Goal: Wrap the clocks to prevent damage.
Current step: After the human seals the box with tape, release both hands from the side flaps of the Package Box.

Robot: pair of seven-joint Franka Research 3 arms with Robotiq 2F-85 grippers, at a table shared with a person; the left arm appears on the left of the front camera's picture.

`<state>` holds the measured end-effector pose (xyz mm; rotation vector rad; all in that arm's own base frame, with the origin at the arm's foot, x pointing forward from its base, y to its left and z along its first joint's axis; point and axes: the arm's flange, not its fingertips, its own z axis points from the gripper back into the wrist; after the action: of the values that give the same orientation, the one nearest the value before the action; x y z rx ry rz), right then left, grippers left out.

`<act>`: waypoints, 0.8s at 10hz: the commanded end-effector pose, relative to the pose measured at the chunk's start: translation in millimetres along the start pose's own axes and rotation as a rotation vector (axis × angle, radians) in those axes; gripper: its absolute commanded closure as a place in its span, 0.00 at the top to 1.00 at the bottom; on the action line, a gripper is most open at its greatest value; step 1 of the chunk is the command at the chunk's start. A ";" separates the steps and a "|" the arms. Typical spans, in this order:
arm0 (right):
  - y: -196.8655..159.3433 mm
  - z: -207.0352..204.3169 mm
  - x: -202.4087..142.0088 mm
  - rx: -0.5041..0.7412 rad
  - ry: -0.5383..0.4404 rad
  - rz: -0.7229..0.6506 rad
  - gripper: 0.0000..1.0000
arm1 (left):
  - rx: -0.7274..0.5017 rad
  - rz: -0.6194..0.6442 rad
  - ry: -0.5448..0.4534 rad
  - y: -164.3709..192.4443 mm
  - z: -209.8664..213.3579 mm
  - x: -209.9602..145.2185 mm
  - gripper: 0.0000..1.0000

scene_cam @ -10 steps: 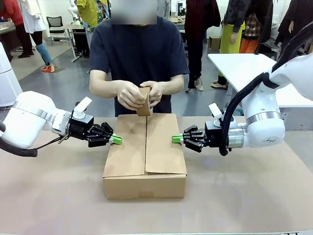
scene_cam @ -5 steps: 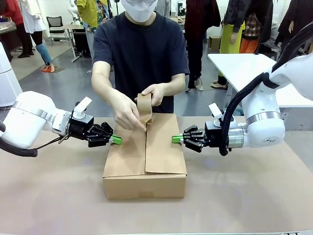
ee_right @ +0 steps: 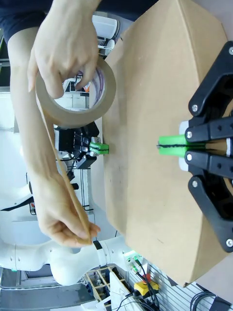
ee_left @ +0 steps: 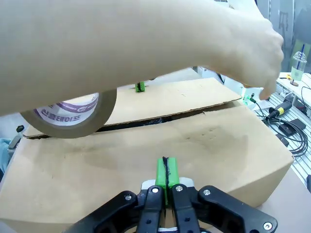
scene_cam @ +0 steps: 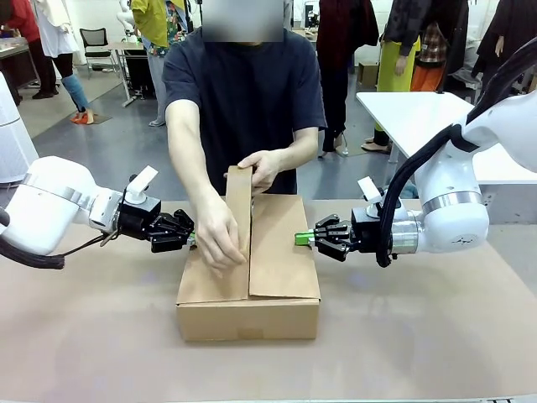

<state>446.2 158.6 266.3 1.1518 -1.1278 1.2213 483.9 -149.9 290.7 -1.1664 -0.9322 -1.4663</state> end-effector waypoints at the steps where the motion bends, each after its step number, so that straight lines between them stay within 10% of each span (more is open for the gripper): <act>1: 2.1 -1.7 -3.2 -0.010 0.002 -0.005 0.01 | 0.008 0.005 0.002 -0.2 -0.1 -3.1 0.00; 8: 2.1 -1.7 -3.2 -0.010 0.002 -0.005 0.01 | 0.008 0.005 0.002 -0.2 -0.1 -3.1 0.00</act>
<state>446.2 158.5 265.8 1.1520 -1.1268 1.2206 483.9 -149.9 290.6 -1.1664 -0.9322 -1.4661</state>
